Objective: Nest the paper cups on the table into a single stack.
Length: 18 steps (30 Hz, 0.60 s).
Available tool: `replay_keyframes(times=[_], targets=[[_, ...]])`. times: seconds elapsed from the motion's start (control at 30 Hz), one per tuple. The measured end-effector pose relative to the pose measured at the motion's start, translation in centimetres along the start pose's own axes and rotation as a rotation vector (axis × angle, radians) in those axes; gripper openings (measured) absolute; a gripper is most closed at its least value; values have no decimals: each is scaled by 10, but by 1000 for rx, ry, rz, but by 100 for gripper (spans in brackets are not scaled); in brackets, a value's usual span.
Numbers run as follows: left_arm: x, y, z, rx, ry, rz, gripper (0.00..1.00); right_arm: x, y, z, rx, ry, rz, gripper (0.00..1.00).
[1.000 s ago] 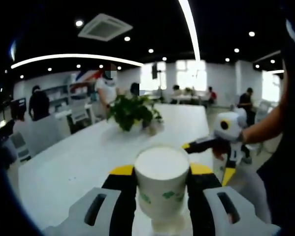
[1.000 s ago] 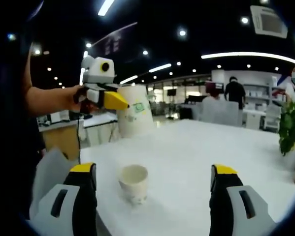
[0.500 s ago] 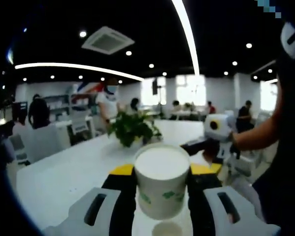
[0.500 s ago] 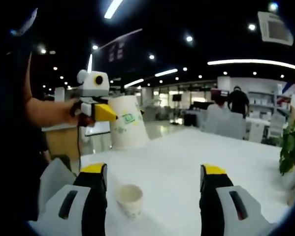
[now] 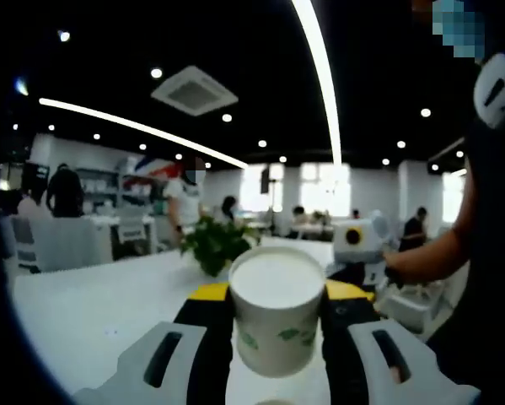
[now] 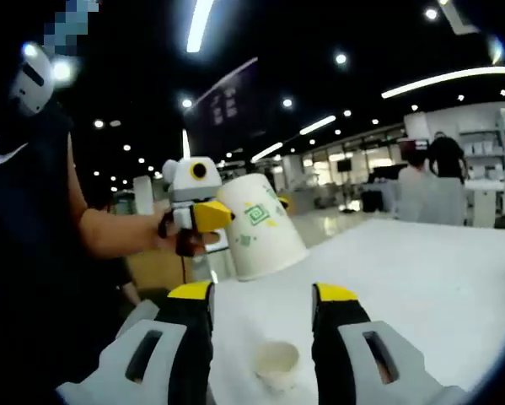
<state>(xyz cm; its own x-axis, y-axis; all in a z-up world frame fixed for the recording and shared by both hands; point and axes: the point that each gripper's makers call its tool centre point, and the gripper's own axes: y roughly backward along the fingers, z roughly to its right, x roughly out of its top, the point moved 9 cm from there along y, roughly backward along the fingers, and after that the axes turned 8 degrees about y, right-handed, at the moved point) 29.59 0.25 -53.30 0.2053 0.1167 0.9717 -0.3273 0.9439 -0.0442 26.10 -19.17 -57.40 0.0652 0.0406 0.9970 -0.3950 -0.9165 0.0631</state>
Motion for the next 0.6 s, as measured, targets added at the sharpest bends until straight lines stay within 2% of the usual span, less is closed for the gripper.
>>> replay_keyframes(times=[0.13, 0.27, 0.37, 0.43, 0.5, 0.53, 0.6], targets=[[-1, 0, 2, -14, 5, 7, 39, 1, -6, 0, 20, -28, 16, 37], [-8, 1, 4, -24, 10, 3, 39, 0, -9, -3, 61, -113, 51, 28], [-13, 5, 4, -69, 41, -4, 39, -3, -9, -4, 64, -130, 51, 26], [-20, 9, 3, -93, 46, -32, 40, -5, -8, -3, 76, -155, 58, 24], [-27, 13, 4, -134, 45, -87, 40, -4, -7, -5, 95, -173, 61, 23], [-31, 15, 2, -140, 41, -121, 40, -4, -6, -6, 109, -185, 61, 22], [-34, 17, 1, -142, 31, -146, 39, -3, -6, -8, 133, -192, 59, 16]])
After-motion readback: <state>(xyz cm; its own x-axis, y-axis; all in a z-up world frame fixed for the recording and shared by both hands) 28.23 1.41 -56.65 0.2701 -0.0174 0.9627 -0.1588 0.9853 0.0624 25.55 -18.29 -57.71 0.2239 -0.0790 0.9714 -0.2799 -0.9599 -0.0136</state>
